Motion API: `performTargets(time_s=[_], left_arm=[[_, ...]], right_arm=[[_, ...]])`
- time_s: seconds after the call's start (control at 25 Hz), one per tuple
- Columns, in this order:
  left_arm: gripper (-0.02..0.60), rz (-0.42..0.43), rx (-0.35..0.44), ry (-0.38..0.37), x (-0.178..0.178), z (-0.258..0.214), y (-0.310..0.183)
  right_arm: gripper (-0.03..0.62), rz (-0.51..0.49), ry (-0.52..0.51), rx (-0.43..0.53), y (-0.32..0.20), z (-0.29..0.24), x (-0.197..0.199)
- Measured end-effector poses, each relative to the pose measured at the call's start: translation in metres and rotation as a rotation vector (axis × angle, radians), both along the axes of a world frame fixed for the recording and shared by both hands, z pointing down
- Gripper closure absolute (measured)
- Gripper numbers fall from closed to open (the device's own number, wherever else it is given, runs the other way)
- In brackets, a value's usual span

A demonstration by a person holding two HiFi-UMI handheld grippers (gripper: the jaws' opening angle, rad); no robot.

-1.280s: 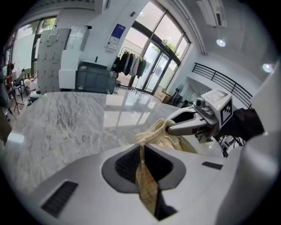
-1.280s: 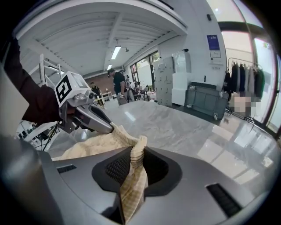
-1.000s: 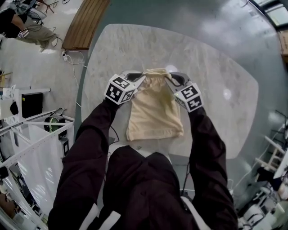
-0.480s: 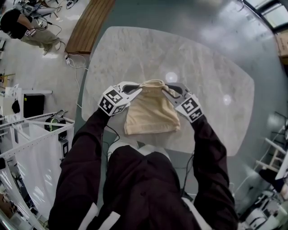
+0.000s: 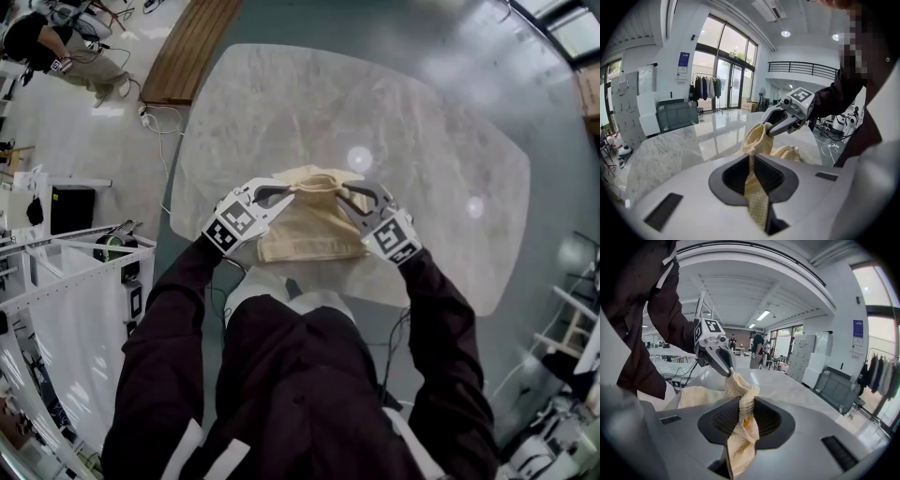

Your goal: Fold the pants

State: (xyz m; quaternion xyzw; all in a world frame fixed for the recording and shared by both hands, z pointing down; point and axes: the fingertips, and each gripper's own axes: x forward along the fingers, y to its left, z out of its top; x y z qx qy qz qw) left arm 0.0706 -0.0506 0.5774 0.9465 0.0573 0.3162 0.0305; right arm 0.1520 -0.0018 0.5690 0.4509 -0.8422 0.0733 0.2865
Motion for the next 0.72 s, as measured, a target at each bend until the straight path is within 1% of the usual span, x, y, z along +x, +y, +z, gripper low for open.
performTargets(time_s=[0.16, 0.32, 0.48, 0.64, 0.72], left_arm=[[0.549, 0.0, 0.034, 0.013, -0.012, -0.003, 0.018], [0.549, 0.012, 0.084, 0.011, -0.022, 0.003, 0.038], [0.549, 0.031, 0.131, -0.001, -0.032, 0.016, 0.054], [0.549, 0.082, 0.216, -0.015, -0.042, 0.023, 0.069], [0.549, 0.129, 0.283, -0.036, -0.045, 0.028, 0.08]], right_arm=[[0.516, -0.017, 0.032, 0.026, 0.017, 0.0, -0.013], [0.513, -0.04, 0.049, 0.027, 0.034, 0.006, -0.023], [0.513, -0.095, 0.118, 0.021, 0.051, 0.02, -0.037], [0.513, -0.151, 0.21, 0.046, 0.069, 0.039, -0.05], [0.513, -0.175, 0.255, 0.06, 0.079, 0.048, -0.053]])
